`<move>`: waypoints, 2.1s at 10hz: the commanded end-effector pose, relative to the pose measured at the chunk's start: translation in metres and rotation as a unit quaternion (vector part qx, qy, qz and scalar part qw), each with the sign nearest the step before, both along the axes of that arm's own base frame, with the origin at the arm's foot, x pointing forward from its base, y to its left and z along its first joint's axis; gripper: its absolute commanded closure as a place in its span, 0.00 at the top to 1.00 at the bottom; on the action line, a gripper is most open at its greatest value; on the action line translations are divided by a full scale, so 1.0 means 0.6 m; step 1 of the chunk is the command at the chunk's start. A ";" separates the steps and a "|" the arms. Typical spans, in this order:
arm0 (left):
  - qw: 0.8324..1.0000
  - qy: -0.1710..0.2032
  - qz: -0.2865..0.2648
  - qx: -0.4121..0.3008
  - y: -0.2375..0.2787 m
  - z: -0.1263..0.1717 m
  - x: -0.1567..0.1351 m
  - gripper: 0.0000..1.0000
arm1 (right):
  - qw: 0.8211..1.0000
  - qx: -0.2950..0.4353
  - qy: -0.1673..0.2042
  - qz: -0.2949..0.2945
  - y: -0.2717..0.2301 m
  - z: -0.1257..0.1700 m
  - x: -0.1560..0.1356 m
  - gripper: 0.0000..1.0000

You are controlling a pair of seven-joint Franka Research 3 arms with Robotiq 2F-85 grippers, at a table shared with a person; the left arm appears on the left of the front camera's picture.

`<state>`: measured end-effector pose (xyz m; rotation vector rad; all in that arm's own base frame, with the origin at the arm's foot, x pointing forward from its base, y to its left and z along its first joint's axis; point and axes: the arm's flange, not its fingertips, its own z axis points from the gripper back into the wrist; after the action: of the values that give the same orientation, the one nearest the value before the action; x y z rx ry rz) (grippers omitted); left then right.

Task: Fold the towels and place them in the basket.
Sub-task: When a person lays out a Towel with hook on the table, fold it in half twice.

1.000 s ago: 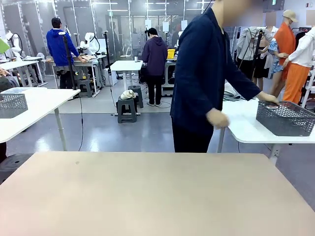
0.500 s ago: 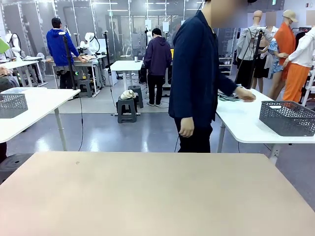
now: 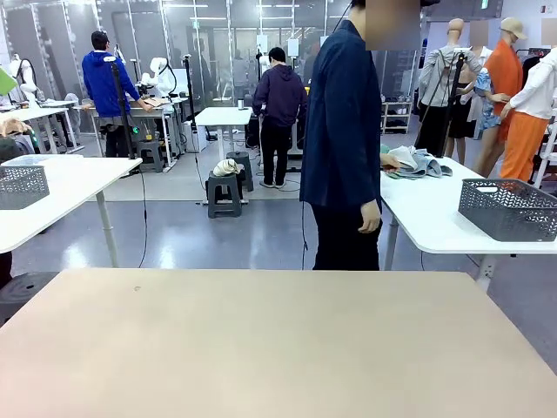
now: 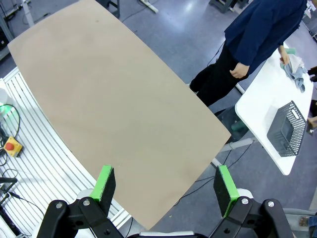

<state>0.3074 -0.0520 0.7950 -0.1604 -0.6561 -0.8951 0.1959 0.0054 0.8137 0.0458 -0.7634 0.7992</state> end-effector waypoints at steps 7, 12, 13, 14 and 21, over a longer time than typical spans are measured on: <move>0.999 0.018 -0.029 0.003 0.003 0.003 -0.001 1.00 | 1.000 0.001 -0.001 0.000 0.000 0.000 0.000 1.00; 1.000 -0.007 -0.016 0.004 0.002 0.001 0.001 1.00 | 1.000 0.001 -0.001 0.000 0.000 0.000 0.000 1.00; 1.000 -0.011 -0.012 0.001 0.002 0.000 0.001 1.00 | 1.000 0.001 -0.001 0.000 0.000 0.000 0.000 1.00; 1.000 -0.014 -0.009 -0.002 0.001 -0.001 0.001 1.00 | 1.000 0.001 -0.001 0.000 0.000 0.000 0.000 1.00; 1.000 -0.005 -0.005 -0.002 0.002 0.001 0.002 1.00 | 1.000 0.001 -0.001 0.000 0.000 0.000 0.000 1.00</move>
<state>0.3088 -0.0509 0.7959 -0.1623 -0.6675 -0.9031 0.1959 0.0054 0.8137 0.0458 -0.7634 0.7992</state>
